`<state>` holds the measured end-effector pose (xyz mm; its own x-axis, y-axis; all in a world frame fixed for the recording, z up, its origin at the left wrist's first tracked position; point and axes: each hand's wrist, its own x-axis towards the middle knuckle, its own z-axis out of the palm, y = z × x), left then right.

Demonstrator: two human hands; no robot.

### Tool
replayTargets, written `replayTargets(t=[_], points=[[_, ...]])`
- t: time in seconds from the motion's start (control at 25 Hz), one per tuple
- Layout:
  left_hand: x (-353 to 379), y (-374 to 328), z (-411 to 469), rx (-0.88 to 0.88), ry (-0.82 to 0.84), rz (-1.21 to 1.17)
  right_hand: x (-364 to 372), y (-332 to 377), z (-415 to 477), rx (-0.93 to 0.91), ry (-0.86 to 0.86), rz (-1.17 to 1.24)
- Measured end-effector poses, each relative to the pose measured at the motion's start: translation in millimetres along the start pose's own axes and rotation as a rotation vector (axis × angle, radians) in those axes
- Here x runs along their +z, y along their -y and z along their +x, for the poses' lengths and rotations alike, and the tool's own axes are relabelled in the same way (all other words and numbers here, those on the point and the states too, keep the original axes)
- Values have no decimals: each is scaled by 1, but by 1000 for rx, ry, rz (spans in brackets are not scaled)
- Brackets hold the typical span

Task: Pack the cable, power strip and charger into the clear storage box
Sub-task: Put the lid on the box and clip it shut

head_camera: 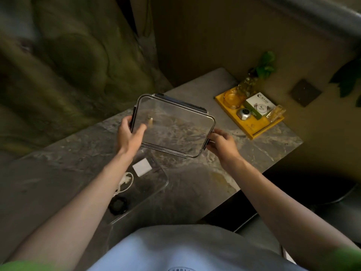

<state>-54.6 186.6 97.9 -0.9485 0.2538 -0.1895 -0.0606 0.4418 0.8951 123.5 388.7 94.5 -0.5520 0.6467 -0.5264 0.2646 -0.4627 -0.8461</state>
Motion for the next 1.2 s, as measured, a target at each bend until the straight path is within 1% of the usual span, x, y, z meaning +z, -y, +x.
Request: replayTargets(t=[0.24, 0.4, 0.56, 0.68, 0.84, 1.0, 1.08, 1.2], points=[[-61, -6, -25, 61, -151, -139, 51, 20, -25, -111, 113, -17], [-104, -3, -40, 48, -260, -222, 89, 29, -47, -160, 199, -36], [-141, -13, -59, 82, -408, -280, 124, 39, -65, -209, 273, -37], [-163, -16, -70, 58, -481, -367, 146, 46, -73, -245, 325, -49], [-188, -8, -75, 38, -509, -471, 167, 57, -82, -315, 406, -75], [-200, -8, -83, -20, -541, -573, 180, 67, -92, -398, 461, -58], [-201, -14, -88, 2, -546, -646, 184, 68, -94, -450, 476, -52], [-203, -16, -94, 24, -543, -722, 188, 68, -98, -482, 483, -29]])
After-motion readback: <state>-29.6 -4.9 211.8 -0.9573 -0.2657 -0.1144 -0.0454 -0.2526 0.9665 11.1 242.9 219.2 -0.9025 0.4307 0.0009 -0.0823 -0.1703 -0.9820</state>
